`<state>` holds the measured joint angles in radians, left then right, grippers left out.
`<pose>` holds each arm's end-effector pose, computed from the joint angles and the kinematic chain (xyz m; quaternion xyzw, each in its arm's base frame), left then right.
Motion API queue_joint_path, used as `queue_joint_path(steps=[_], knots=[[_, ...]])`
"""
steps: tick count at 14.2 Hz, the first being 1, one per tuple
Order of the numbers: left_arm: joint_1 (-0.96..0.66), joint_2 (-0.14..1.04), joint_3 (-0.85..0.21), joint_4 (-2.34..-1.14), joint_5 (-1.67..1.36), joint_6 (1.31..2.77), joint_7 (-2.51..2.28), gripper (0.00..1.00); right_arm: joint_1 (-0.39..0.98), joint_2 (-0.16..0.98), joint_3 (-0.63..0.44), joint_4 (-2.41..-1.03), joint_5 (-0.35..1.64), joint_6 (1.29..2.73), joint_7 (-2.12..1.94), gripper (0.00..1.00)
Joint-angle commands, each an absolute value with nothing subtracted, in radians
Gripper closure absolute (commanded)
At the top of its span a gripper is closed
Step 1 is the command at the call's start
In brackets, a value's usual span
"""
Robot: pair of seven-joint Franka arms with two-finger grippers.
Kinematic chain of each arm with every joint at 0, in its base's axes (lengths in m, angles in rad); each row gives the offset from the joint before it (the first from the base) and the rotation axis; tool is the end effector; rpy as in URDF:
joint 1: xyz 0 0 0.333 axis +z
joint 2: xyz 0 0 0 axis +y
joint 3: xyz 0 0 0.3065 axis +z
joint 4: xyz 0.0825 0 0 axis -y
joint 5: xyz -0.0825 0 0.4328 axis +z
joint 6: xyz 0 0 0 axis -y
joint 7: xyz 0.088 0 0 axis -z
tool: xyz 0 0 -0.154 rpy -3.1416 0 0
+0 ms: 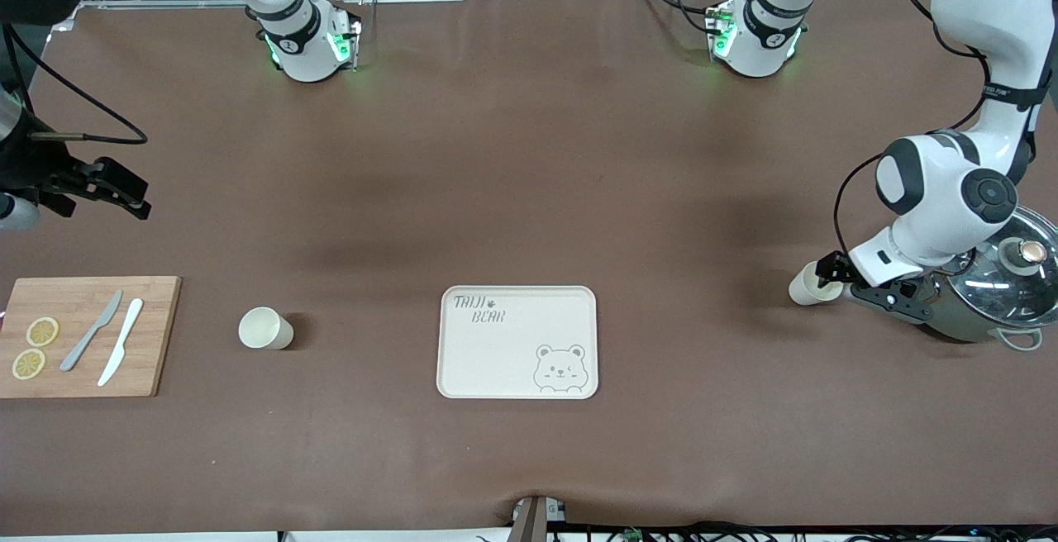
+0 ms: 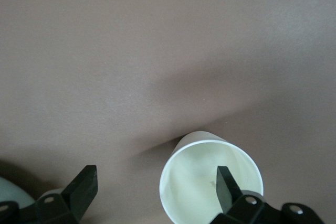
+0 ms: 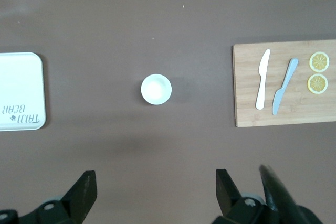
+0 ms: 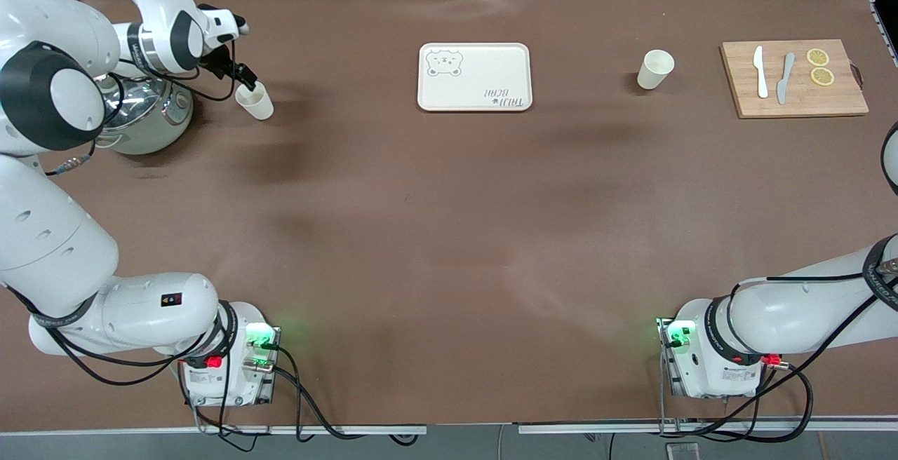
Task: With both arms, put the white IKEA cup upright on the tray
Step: 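Close the left gripper on the cup while the right gripper reaches the other cup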
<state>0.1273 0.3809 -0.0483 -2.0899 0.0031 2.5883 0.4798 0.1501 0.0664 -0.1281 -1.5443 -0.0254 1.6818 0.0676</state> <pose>0.6278 0.0487 0.1568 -0.9784 0.1977 -0.0589 0.0086 0.6369 0.0124 0.5516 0.9990 -0.0215 0.0365 0.0153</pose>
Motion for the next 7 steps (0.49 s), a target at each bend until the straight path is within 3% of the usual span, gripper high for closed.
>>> queue_joint_path(steps=[1, 7], knots=[[0.135, 0.380, -0.055, -2.105, 0.006, 2.606, 0.485, 0.00, 0.137, 0.087, -0.118, -1.580, -0.025, 1.742, 0.064, 0.00], [0.138, 0.403, -0.055, -2.108, 0.006, 2.603, 0.486, 0.00, -0.036, 0.158, -0.118, -1.666, -0.008, 1.871, -0.132, 0.00]])
